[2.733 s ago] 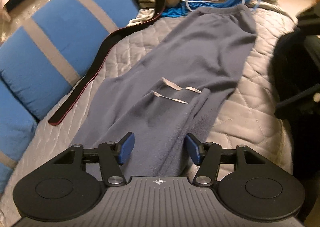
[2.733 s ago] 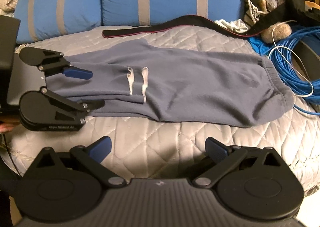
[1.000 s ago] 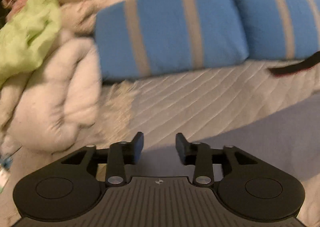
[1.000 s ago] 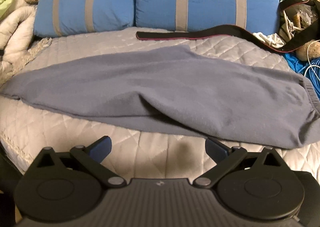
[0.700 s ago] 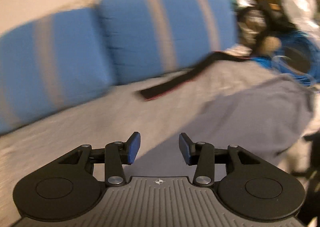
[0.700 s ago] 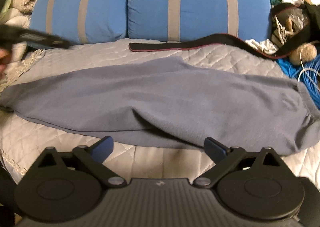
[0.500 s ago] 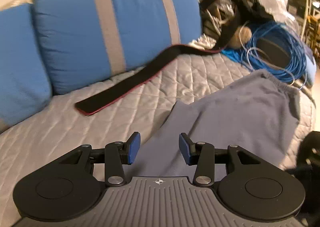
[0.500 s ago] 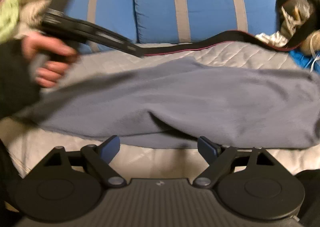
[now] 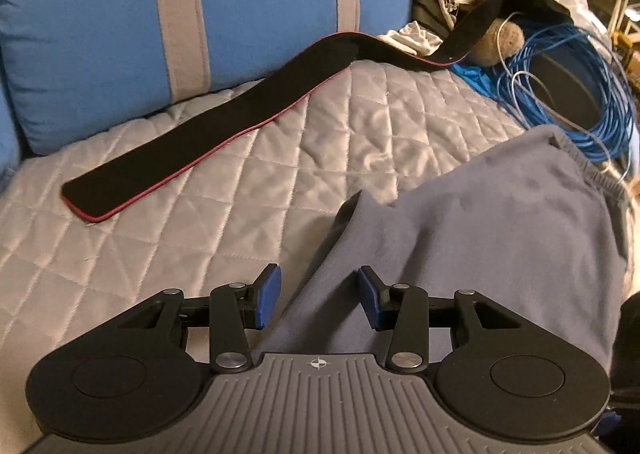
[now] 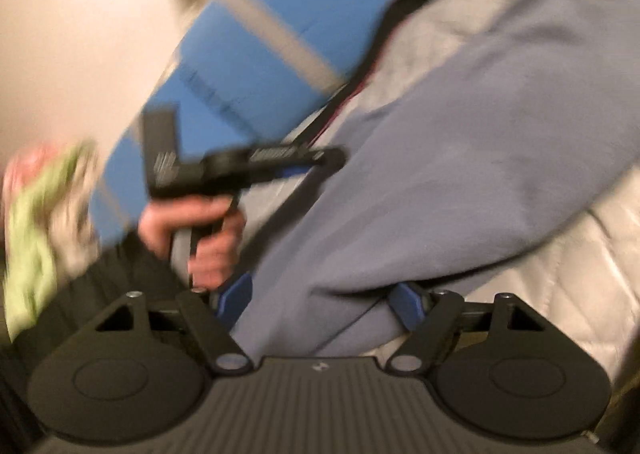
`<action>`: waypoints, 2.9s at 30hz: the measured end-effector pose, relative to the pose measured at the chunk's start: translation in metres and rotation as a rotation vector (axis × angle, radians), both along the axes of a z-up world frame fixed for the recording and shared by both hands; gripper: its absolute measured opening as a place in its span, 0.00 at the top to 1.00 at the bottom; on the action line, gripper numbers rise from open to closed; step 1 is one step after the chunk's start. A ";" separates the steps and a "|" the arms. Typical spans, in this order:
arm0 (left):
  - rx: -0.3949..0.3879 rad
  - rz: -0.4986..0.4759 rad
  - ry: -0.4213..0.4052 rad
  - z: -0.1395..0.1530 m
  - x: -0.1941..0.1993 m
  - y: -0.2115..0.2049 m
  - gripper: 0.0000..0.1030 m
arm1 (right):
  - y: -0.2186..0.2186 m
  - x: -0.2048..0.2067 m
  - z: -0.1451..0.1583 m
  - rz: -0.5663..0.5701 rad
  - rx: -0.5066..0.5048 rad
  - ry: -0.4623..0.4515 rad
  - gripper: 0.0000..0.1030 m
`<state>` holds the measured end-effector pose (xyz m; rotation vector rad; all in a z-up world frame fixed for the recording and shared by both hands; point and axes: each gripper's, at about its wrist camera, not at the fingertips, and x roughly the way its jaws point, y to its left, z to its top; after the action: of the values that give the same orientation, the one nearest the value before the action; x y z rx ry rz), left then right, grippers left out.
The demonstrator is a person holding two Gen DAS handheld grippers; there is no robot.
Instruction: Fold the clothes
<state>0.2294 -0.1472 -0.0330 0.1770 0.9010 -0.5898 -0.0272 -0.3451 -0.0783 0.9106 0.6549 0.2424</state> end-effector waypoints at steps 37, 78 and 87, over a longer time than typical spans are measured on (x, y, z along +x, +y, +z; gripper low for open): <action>0.038 0.045 0.115 0.005 0.021 -0.005 0.75 | -0.070 -0.023 -0.005 -0.342 0.036 0.268 0.65; 0.071 0.091 0.132 0.012 -0.022 0.114 0.91 | 0.030 -0.005 -0.019 0.008 0.059 0.298 0.97; 0.131 0.171 0.078 0.008 -0.015 0.117 0.98 | 0.027 -0.015 -0.015 0.009 0.023 0.314 0.89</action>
<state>0.2143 -0.0306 -0.0250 0.1934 1.0203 -0.3811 -0.0418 -0.3179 -0.0934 0.9771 0.9480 0.1145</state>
